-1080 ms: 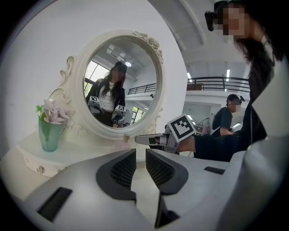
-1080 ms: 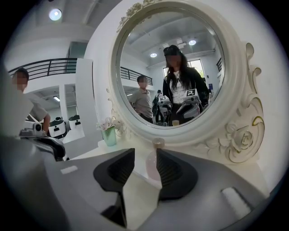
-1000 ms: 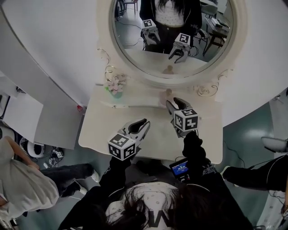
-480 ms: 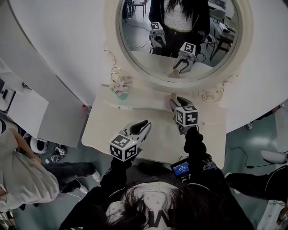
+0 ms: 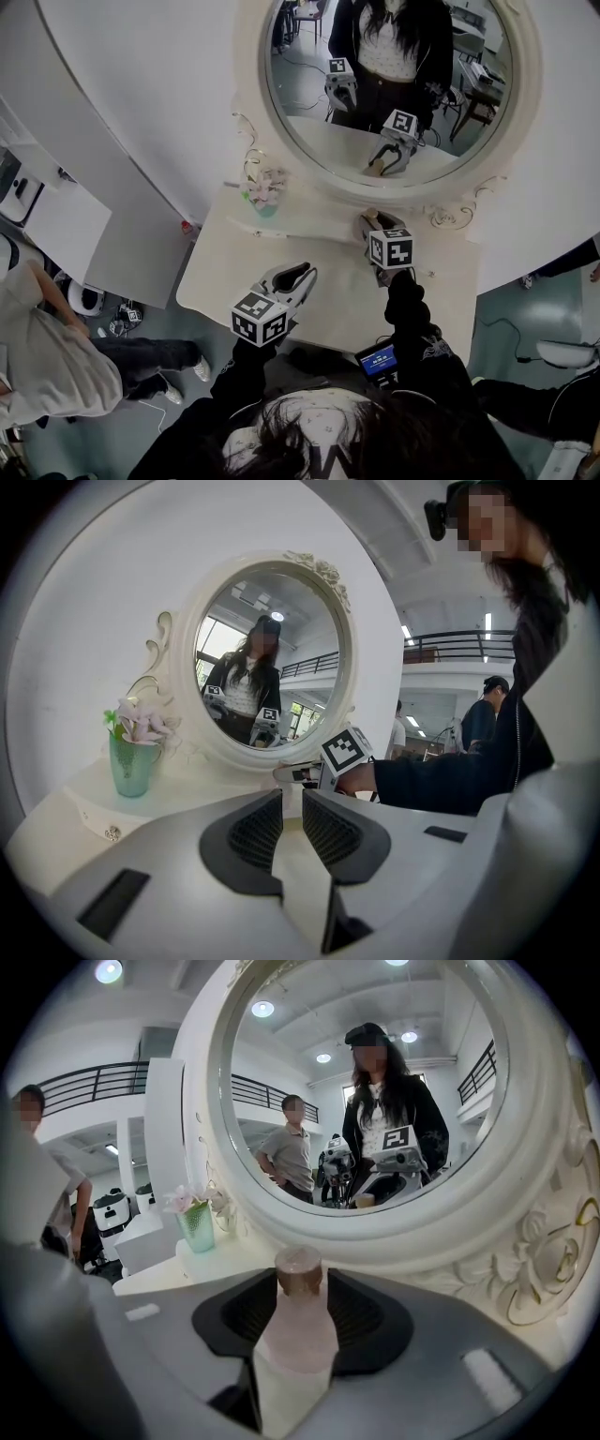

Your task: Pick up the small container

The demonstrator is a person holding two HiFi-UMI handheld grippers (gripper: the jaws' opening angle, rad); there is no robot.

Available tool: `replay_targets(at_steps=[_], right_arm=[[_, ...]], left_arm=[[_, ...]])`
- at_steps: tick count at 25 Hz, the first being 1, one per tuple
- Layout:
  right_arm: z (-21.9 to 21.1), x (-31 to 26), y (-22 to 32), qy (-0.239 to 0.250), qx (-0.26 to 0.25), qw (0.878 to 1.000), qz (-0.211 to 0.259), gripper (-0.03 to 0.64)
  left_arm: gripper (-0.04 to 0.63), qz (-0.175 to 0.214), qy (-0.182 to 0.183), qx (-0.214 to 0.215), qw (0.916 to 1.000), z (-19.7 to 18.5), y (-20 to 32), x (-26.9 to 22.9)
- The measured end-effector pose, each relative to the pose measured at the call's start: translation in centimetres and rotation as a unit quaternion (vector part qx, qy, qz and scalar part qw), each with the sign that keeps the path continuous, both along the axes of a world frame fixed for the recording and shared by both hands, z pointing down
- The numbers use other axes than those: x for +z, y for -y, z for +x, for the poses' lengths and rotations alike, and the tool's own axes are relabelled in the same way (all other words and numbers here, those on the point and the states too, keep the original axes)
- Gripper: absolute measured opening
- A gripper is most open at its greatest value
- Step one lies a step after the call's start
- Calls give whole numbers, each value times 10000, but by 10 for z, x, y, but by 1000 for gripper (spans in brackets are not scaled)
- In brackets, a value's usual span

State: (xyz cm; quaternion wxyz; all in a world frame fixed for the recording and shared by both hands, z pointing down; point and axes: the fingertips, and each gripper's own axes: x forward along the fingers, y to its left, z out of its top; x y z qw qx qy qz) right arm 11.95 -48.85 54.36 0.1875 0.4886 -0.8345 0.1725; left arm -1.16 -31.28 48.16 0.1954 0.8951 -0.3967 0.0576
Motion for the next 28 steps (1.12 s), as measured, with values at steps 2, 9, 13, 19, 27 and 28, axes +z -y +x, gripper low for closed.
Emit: replay_targets(at_steps=[2,9,13,19,27,28], right_arm=[[-2,-1,5,-11,4,10000,44,164],[-4,0,9,70,55,9997,226,164],[-3,0,10,108,66,9990,428,169],[-4,-3,9,-45,-33,9986,519,149],[-4,-3,1,-47,-43,9995,321,146],[-5,-3,-1,-10,-38,9996,276,146]], left_arm=[[51,-19,15,-52,10000,-4,1,0],[51,-69,43,-208,9997,-14,1,3],[51,-89,58,-244,9996,-16,2,6],[51,-98,59,-220,9997,-13,1,7],[51,-215,69,-216,9995,-17,-2,14],[51,-232,80,-199,9995,-17,-2,15]])
